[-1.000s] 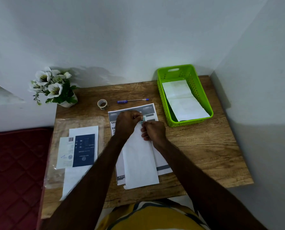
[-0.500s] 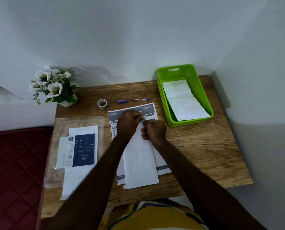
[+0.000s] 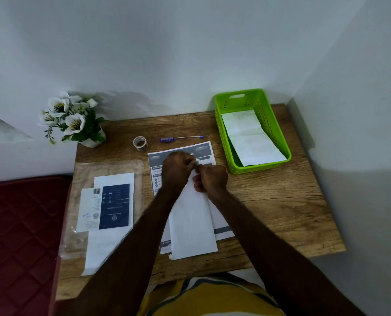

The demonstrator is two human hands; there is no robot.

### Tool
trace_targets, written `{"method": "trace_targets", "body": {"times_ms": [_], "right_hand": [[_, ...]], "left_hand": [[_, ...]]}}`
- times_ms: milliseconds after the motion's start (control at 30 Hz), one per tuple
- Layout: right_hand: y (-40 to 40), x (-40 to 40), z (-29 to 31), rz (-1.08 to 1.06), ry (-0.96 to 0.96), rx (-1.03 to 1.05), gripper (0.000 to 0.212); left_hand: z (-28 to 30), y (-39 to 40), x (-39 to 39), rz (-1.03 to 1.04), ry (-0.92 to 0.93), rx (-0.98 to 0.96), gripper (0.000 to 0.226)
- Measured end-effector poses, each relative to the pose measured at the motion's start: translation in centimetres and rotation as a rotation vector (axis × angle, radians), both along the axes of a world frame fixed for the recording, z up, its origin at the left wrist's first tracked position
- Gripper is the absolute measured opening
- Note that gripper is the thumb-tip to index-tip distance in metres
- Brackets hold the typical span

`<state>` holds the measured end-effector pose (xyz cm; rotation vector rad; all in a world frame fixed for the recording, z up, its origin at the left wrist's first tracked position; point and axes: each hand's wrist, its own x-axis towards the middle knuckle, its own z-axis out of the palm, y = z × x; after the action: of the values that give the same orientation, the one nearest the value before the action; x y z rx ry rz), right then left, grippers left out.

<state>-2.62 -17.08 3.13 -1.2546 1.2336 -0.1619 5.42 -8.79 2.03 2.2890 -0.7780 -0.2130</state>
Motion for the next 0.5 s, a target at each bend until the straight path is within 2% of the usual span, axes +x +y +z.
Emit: {"method": "trace_targets", "body": {"times_ms": [267, 500], "right_hand": [[0.0, 0.1, 0.0, 0.008, 0.021, -0.022, 0.020], [-0.1, 0.4, -0.2, -0.014, 0.037, 0.005, 0.032]], "left_hand": [[0.1, -0.2, 0.0, 0.014, 0.026, -0.015, 0.009], [-0.3, -0.4, 1.1, 0.090, 0.161, 0.009, 0.005]]}}
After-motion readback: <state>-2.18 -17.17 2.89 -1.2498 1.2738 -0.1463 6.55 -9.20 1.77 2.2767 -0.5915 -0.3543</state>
